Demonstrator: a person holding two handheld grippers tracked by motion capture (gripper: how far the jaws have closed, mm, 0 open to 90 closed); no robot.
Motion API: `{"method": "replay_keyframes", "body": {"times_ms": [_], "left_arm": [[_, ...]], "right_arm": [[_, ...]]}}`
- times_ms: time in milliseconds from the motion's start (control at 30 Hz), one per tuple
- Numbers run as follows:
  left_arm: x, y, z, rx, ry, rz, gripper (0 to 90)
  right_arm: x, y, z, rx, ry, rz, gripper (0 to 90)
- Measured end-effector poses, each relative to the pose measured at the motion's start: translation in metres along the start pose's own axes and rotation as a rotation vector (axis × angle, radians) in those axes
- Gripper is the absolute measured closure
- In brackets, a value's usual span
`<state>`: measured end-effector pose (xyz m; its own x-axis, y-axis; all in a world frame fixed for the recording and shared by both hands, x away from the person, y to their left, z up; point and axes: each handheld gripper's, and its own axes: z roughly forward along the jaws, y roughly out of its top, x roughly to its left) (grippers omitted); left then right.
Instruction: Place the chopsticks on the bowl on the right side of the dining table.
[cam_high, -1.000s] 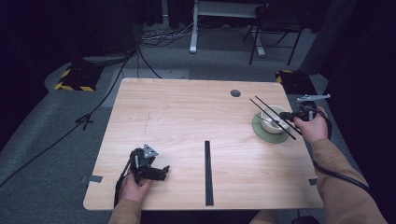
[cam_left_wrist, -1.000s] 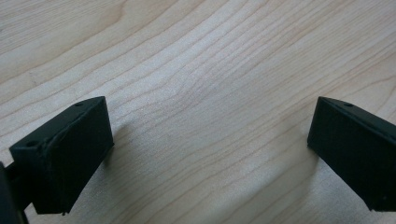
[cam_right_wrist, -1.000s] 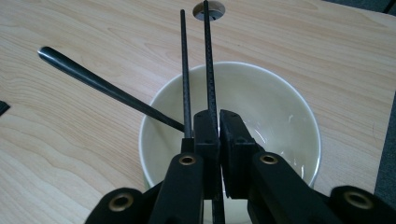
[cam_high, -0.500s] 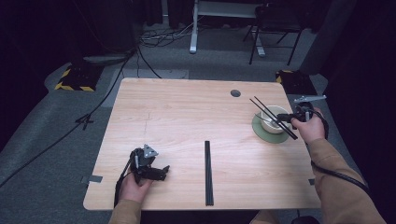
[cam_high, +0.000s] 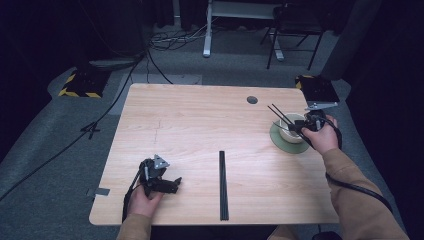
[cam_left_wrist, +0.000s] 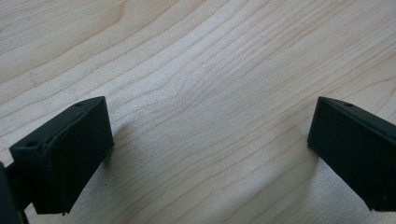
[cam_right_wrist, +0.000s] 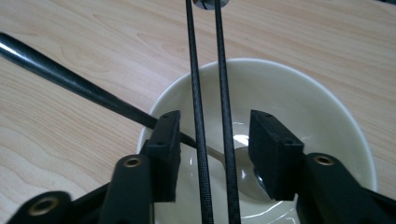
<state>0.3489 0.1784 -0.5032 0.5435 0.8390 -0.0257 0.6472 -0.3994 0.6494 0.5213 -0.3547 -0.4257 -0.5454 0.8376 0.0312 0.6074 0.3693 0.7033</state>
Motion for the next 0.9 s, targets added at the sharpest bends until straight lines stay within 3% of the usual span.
{"method": "replay_keyframes", "body": {"times_ms": [100, 200, 267, 333, 367, 467, 700, 900], "left_arm": [[0.000, 0.000, 0.000, 0.000, 0.000, 0.000, 0.3], [0.000, 0.000, 0.000, 0.001, 0.002, 0.001, 0.3], [0.000, 0.000, 0.000, 0.000, 0.000, 0.000, 0.3], [0.000, 0.000, 0.000, 0.000, 0.000, 0.000, 0.3], [0.000, 0.000, 0.000, 0.001, -0.002, 0.003, 0.3], [0.000, 0.001, 0.001, -0.004, 0.003, 0.005, 0.3], [0.000, 0.002, 0.002, -0.006, 0.008, 0.000, 0.3], [0.000, 0.002, 0.002, -0.007, 0.008, 0.000, 0.3]], "right_arm": [[0.000, -0.002, 0.000, 0.032, 0.009, -0.032, 77.1], [-0.003, -0.004, -0.002, 0.051, 0.007, -0.061, 79.5], [-0.005, -0.005, -0.004, 0.050, 0.005, -0.059, 74.3], [-0.006, -0.006, -0.007, 0.022, 0.005, -0.046, 60.1], [-0.005, -0.006, -0.009, -0.002, -0.009, -0.018, 54.5], [-0.005, -0.011, -0.021, -0.055, -0.030, 0.007, 48.8], [-0.008, -0.034, -0.051, -0.078, -0.087, 0.018, 46.0], [-0.011, -0.049, -0.058, -0.024, -0.113, -0.012, 47.2]]}}
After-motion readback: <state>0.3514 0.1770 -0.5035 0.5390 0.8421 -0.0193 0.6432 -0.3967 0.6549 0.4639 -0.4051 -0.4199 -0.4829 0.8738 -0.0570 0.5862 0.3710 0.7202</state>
